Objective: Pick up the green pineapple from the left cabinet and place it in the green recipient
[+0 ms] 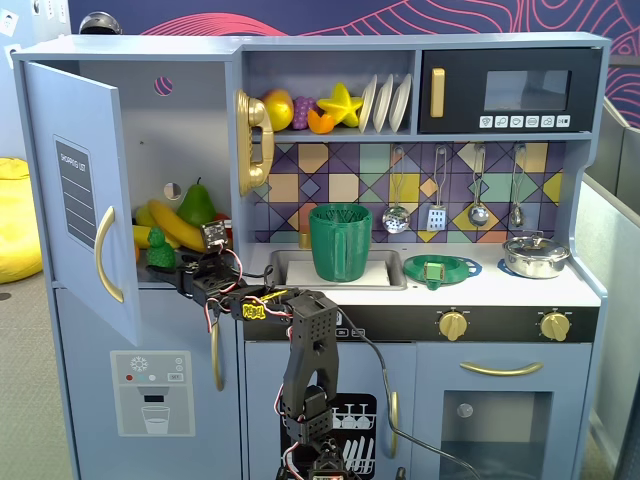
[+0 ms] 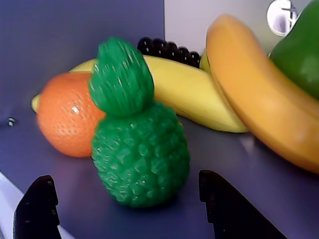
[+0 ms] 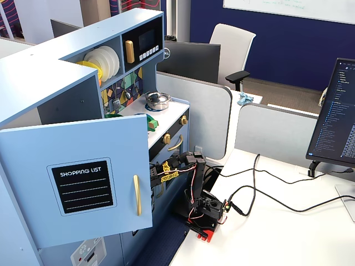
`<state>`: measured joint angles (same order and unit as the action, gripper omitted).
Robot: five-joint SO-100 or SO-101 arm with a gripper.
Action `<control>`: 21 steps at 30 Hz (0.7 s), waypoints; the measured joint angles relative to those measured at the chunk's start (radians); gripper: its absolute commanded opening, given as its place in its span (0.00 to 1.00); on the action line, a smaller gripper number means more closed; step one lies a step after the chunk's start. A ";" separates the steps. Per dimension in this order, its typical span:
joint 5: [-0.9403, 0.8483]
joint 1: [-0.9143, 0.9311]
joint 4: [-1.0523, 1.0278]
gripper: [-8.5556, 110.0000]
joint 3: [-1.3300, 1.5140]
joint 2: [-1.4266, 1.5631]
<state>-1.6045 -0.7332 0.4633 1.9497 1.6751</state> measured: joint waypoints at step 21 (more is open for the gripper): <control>-0.038 0.005 -0.222 0.27 -0.264 -0.143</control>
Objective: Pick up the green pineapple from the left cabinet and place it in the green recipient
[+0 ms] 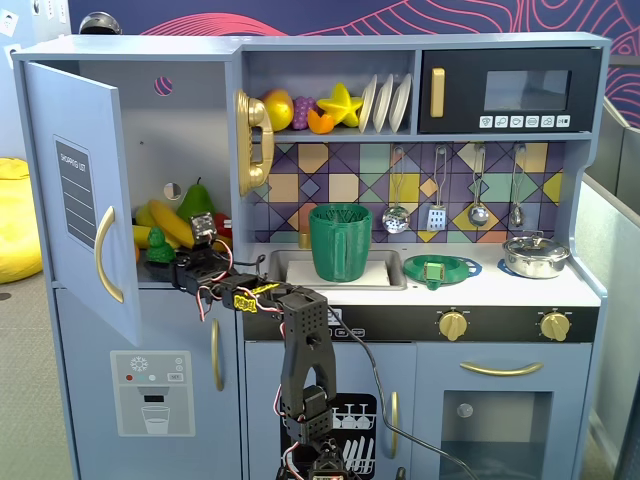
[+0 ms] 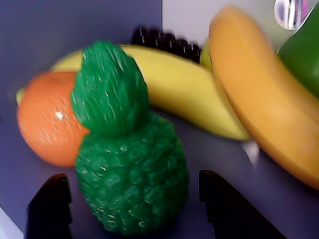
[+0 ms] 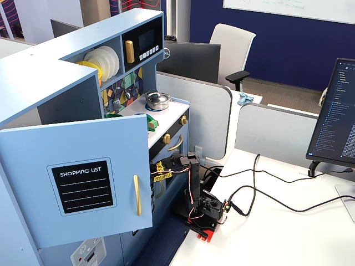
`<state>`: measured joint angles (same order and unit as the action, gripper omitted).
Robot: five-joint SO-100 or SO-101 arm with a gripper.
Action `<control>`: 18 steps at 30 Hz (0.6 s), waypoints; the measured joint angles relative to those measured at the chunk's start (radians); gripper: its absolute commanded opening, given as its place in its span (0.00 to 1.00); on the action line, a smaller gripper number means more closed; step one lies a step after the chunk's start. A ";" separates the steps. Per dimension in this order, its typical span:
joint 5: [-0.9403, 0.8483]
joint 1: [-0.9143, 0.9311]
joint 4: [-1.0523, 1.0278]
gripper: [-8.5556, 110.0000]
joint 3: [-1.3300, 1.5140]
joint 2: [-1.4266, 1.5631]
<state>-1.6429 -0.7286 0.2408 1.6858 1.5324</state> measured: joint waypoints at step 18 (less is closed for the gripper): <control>0.003 -0.005 -0.141 0.18 -0.316 -0.218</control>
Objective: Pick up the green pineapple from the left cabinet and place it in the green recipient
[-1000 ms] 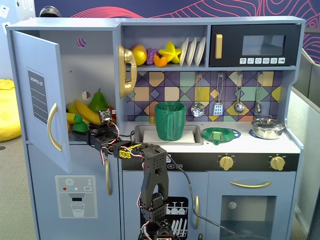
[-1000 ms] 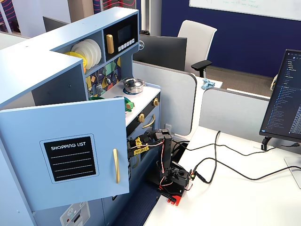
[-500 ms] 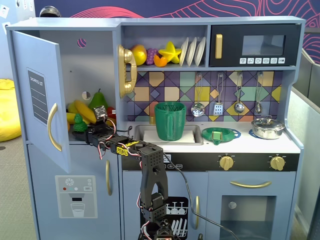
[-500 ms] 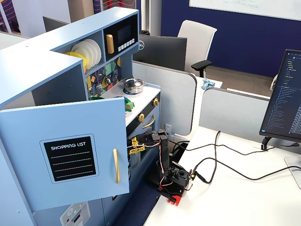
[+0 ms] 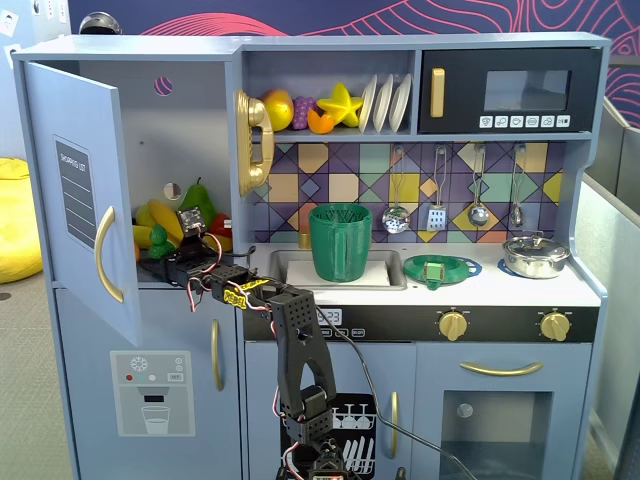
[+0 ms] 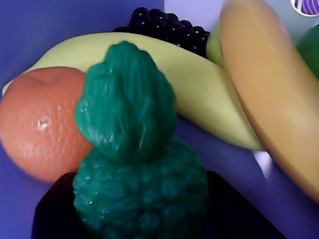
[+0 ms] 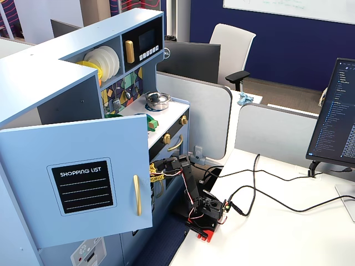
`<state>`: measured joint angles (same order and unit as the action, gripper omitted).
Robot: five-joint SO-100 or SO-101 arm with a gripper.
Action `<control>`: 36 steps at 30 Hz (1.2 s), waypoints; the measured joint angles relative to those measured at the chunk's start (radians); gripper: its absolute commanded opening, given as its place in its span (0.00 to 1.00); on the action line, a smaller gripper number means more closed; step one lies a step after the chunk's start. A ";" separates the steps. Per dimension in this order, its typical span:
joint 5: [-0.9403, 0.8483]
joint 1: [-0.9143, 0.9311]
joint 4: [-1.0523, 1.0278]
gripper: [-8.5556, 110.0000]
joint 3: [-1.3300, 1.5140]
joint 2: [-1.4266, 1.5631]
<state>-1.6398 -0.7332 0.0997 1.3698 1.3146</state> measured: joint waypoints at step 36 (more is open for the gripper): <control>-0.170 0.249 -0.535 0.07 0.305 1.109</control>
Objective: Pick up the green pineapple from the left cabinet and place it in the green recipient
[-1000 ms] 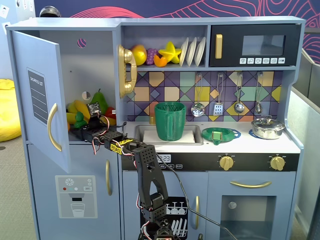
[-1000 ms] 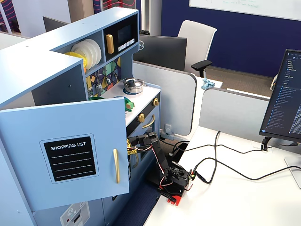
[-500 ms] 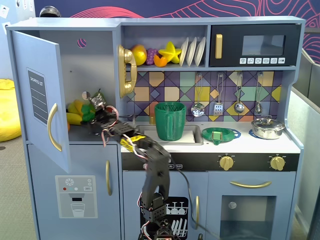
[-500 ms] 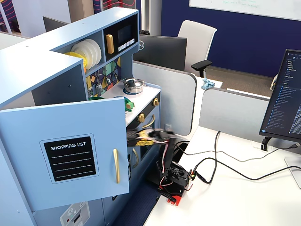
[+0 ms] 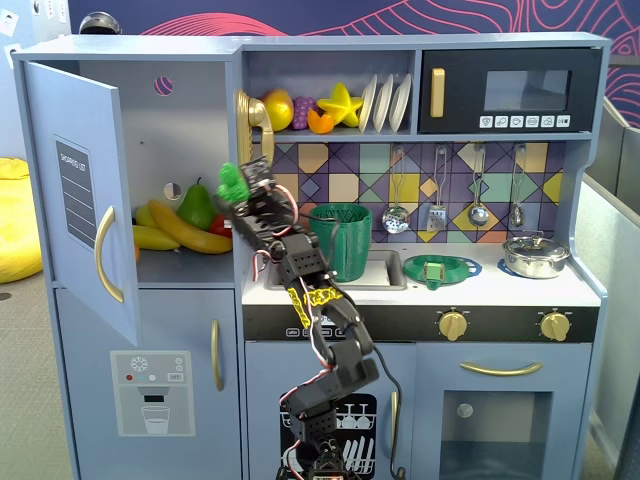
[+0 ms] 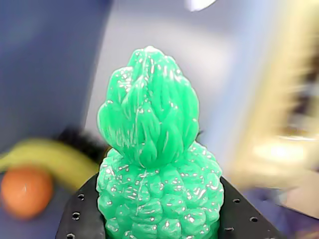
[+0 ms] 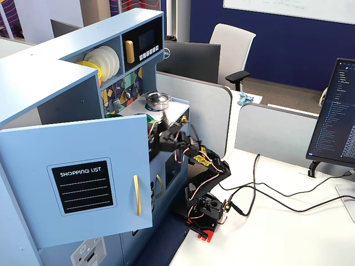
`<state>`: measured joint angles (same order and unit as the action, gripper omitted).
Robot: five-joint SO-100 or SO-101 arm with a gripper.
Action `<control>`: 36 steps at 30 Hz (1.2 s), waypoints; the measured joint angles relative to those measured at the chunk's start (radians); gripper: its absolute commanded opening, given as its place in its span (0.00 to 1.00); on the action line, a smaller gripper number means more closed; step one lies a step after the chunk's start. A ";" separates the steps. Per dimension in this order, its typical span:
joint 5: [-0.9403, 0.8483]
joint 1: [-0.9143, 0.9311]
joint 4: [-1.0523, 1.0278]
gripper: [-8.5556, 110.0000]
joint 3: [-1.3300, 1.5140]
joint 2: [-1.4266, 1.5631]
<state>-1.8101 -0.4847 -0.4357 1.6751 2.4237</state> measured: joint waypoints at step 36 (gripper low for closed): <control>0.433 0.561 0.167 0.20 -0.419 -0.790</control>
<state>-1.3775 0.0767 -0.2684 1.2563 1.6337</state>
